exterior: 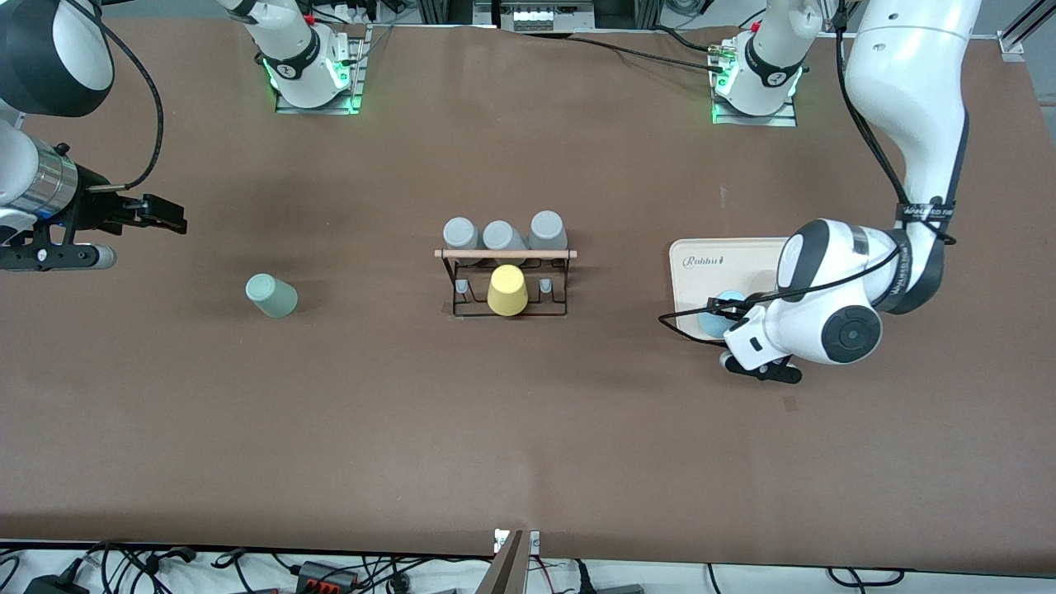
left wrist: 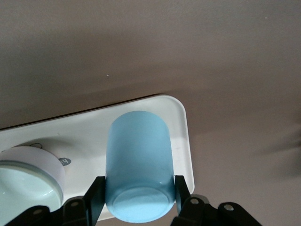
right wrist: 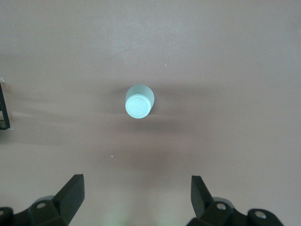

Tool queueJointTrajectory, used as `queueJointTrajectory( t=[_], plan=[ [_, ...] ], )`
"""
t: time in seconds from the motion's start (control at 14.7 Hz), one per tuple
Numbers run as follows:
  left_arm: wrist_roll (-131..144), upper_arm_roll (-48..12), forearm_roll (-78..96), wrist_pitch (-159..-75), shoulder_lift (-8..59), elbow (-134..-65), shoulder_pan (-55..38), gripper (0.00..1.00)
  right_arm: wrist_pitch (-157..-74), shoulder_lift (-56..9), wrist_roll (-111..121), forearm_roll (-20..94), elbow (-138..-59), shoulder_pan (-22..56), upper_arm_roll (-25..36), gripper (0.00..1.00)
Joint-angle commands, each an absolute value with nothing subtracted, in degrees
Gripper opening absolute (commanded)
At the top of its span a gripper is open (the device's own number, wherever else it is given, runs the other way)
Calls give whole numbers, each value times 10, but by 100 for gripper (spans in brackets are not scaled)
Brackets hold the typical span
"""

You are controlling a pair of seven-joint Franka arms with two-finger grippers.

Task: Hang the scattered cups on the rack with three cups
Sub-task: 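Carry the light blue cup with the left gripper to the rack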

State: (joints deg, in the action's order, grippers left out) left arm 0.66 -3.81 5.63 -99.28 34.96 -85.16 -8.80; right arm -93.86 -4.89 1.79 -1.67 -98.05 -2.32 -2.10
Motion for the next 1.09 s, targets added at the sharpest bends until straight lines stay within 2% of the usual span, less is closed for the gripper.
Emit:
queueJointTrajectory(
  t=[0.0, 0.2, 0.48, 0.75, 1.02],
  plan=[
    [11, -38, 89, -950, 347, -813, -112, 1, -927, -49, 18, -17, -974, -22, -22, 100],
    [57, -39, 180, -929, 352, -759, -134, 1, -927, -48, 17, -17, -978, -21, -22, 100],
    [174, -39, 213, -925, 356, -695, -165, 1, -927, -50, 17, -17, -980, -24, -22, 100],
    [310, -40, 221, -929, 419, -570, -212, 1, -927, -50, 18, -17, -980, -19, -22, 100],
    [386, -34, 247, -953, 438, -561, -251, 1, -929, -50, 18, -17, -979, -19, -22, 100]
  ],
)
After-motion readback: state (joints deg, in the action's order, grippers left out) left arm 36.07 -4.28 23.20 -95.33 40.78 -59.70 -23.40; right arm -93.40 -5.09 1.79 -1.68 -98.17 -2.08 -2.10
